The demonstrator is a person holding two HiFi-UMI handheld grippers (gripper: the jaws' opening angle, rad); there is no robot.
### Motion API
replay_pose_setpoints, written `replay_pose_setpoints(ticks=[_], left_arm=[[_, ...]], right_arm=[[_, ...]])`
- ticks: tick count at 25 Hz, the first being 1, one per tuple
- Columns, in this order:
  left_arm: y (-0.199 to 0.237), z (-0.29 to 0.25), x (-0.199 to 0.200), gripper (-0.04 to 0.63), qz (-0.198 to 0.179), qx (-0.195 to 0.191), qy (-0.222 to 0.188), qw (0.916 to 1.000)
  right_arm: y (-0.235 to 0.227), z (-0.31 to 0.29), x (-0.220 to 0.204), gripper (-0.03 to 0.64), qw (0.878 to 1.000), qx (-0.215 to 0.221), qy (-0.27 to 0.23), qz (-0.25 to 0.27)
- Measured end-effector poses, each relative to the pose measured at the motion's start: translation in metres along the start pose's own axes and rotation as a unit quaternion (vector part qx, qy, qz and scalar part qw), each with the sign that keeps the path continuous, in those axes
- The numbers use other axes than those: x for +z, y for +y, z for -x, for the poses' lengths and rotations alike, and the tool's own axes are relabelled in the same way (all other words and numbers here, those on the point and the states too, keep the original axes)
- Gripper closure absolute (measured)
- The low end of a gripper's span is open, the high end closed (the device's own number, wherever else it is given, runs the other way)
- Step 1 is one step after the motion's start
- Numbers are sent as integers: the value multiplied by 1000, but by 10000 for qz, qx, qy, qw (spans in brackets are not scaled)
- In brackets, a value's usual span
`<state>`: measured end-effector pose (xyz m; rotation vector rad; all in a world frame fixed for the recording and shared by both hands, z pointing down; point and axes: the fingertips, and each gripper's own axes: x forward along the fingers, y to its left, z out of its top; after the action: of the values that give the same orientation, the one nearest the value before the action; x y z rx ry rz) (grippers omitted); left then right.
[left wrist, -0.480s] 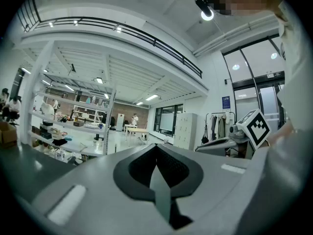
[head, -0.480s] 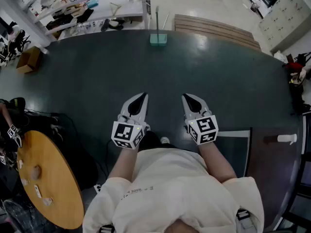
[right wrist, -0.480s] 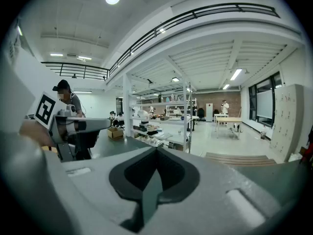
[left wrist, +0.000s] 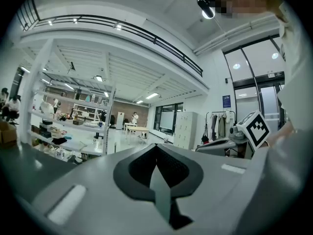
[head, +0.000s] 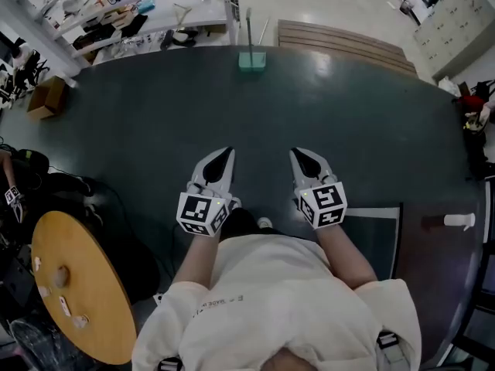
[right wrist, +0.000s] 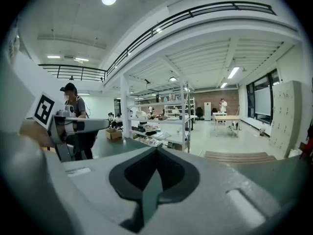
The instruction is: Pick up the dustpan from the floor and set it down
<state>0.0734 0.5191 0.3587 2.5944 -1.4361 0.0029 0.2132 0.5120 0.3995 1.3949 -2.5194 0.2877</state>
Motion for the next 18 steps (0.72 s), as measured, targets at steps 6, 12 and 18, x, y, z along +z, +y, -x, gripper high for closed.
replay_pose_setpoints(ticks=[6,12,18], left_arm=[[10,-13,-1,580,17,75,49,10000],[42,-34,1,580,115,223,87,9996],[104,-82,-3,580,322,246,201,9990]], right_arm=[[-18,-11,0,626,9997,-68,-48,-232],[-31,-44,1,626,9994,-6,108,-321],[-52,-119,10,626,9986,-44,334,-407]])
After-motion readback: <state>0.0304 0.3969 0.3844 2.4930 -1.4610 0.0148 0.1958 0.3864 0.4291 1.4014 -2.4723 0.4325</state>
